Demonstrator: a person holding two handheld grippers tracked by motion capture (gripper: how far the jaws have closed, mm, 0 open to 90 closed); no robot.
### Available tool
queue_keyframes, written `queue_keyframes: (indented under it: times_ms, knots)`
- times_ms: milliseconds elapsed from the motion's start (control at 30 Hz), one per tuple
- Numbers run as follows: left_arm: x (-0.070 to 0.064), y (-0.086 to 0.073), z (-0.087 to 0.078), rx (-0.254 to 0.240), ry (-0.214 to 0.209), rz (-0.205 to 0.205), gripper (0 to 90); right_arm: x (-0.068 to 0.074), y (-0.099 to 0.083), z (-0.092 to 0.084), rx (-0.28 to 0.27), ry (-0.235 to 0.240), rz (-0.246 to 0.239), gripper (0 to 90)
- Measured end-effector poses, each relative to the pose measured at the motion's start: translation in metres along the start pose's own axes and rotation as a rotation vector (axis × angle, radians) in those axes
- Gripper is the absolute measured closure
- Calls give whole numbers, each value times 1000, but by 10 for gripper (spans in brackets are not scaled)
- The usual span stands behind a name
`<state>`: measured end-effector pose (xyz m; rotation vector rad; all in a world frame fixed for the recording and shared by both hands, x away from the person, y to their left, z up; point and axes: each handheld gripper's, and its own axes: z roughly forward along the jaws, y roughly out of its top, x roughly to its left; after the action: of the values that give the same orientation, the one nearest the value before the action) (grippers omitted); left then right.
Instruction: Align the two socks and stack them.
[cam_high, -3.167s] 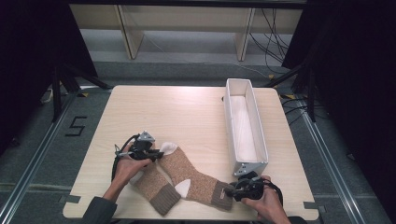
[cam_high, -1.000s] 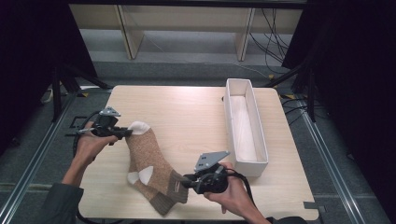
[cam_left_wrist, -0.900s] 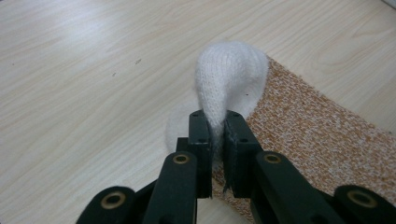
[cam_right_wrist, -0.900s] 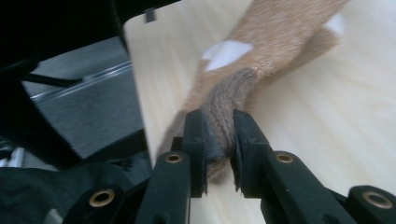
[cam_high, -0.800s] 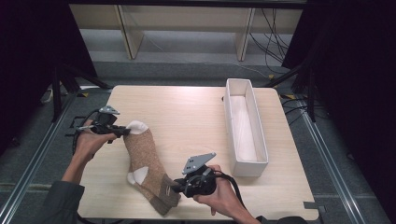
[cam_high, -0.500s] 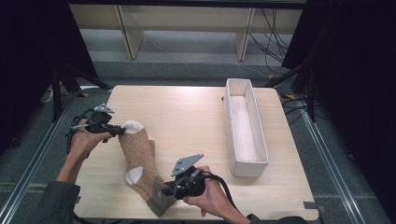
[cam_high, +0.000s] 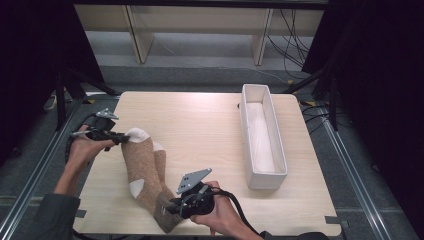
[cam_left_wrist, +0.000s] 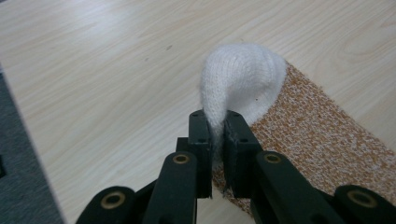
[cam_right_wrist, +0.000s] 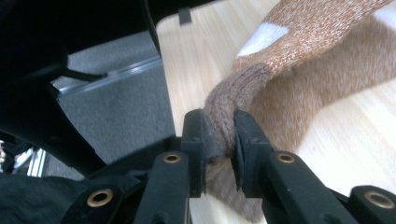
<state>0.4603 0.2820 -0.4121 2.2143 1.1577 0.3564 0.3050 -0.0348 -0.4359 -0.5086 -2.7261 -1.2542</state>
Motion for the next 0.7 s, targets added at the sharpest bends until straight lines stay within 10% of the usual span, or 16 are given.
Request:
queue_keyframes:
  times_ms: [400,700]
  knots:
    - [-4,4,69,116,33,-4,765,-14,-32,16,109,-60,49,664]
    - [0,-6,50,-23,52,-123,559,-15,-36,20,141,-75,25,617]
